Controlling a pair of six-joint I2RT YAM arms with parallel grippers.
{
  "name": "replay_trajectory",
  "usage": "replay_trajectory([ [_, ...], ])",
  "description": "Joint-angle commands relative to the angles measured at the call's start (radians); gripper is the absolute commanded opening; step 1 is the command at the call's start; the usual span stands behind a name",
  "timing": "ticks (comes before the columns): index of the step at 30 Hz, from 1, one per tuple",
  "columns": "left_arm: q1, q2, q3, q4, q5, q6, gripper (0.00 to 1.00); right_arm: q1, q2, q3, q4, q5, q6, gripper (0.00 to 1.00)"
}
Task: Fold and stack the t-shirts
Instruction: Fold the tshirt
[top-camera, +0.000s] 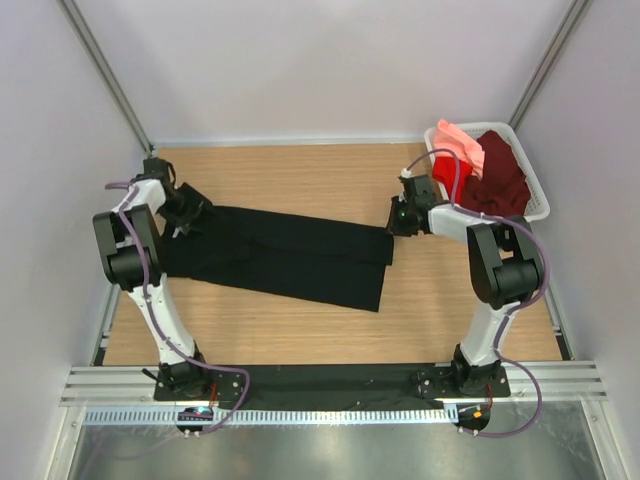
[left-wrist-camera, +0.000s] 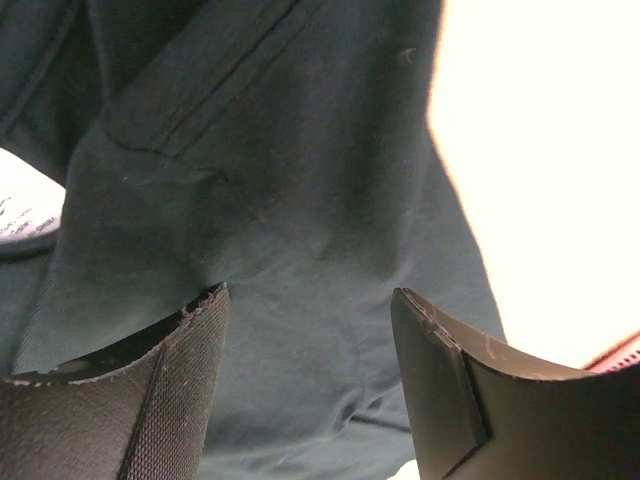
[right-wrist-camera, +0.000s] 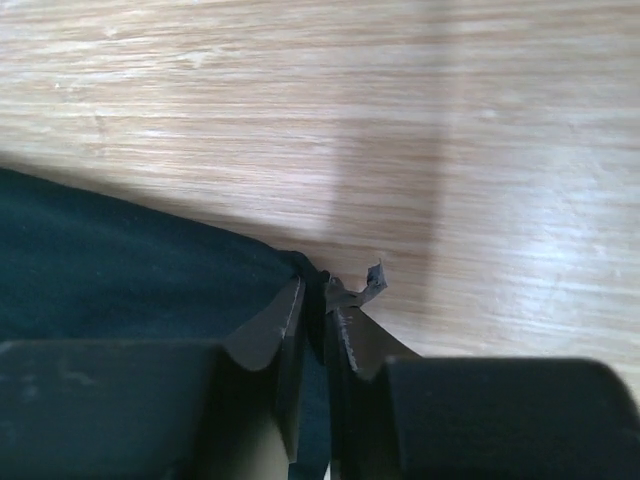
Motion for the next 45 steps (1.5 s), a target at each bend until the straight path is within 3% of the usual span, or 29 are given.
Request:
replay_trajectory([
  [1,-0.045,0.045,0.129,0.149,0.110,0.032,0.68,-0.018,-0.078,-0.022,-0.097,0.096,0.055,0.22],
  [6,-0.065,-0.040,0.197,0.132,0.140,0.069,0.69,-0.018,-0.211,-0.010,-0.273,0.184,0.090,0.41],
  [8,-0.066,-0.083,0.192,0.086,0.049,0.097,0.69,-0.017,-0.246,-0.013,-0.294,0.142,0.106,0.44],
  [11,-0.069,-0.163,0.143,-0.020,-0.114,0.140,0.69,0.011,-0.289,-0.019,-0.304,0.087,0.097,0.44],
  [16,-0.068,-0.249,-0.022,-0.029,-0.162,0.152,0.67,0.071,-0.274,0.004,-0.281,0.046,0.075,0.40],
  [21,-0.059,-0.205,-0.115,-0.026,-0.217,0.103,0.59,0.147,-0.196,0.051,-0.225,0.007,0.063,0.40],
  [25,-0.054,-0.134,-0.122,0.006,-0.196,0.074,0.55,0.192,-0.142,0.024,-0.206,0.082,0.093,0.39],
  [33,-0.082,0.059,0.014,0.144,-0.119,0.059,0.55,0.284,-0.228,-0.208,-0.151,0.315,0.238,0.38],
  [36,-0.095,0.152,0.150,0.195,-0.007,0.037,0.57,0.356,-0.300,-0.288,-0.168,0.334,0.319,0.38],
  [40,-0.137,0.335,0.463,0.175,0.172,0.022,0.57,0.500,-0.446,-0.323,-0.249,0.381,0.426,0.40],
  [45,-0.135,0.262,0.511,0.114,0.147,0.031,0.60,0.516,-0.535,-0.257,-0.347,0.371,0.408,0.43],
])
